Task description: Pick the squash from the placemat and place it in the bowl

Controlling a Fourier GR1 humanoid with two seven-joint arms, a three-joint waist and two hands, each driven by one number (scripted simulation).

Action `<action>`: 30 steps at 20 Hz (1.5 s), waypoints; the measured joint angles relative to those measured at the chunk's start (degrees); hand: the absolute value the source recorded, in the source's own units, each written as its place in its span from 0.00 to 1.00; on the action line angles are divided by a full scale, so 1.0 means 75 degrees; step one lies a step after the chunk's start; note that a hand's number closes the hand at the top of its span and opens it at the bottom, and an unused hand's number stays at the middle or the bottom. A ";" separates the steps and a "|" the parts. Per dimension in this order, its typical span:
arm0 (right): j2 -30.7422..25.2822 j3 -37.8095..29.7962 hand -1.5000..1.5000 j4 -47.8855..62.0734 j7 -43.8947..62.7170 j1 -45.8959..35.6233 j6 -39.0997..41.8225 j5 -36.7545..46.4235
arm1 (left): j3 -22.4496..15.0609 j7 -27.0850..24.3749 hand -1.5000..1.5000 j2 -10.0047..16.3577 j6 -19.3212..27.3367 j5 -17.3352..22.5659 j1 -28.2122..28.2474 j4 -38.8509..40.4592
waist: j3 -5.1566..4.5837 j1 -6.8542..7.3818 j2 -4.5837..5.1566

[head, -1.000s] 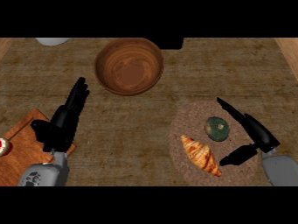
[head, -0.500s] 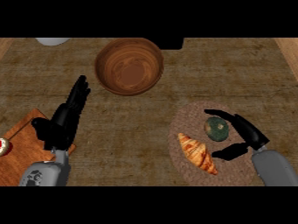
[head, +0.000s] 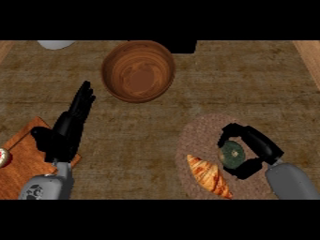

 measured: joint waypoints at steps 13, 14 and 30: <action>0.1867 0.0982 1.00 -0.0649 0.3747 -0.1399 -0.3484 -0.1337 | -0.0433 0.0011 0.50 -0.0198 -0.0248 -0.0042 -0.0257 0.0094 | 0.0063 0.0933 0.0089; 0.1894 0.1092 1.00 -0.0717 0.3945 -0.1625 -0.3860 -0.1391 | -0.0483 0.0028 0.50 -0.0221 -0.0278 -0.0043 -0.0297 0.0114 | 0.0063 0.1016 0.0089; 0.1986 0.2824 1.00 0.0206 0.8935 -0.5989 -0.7639 0.0204 | -0.0671 0.0098 0.50 -0.0328 -0.0364 -0.0159 -0.0747 0.0531 | -0.0049 0.1324 0.0003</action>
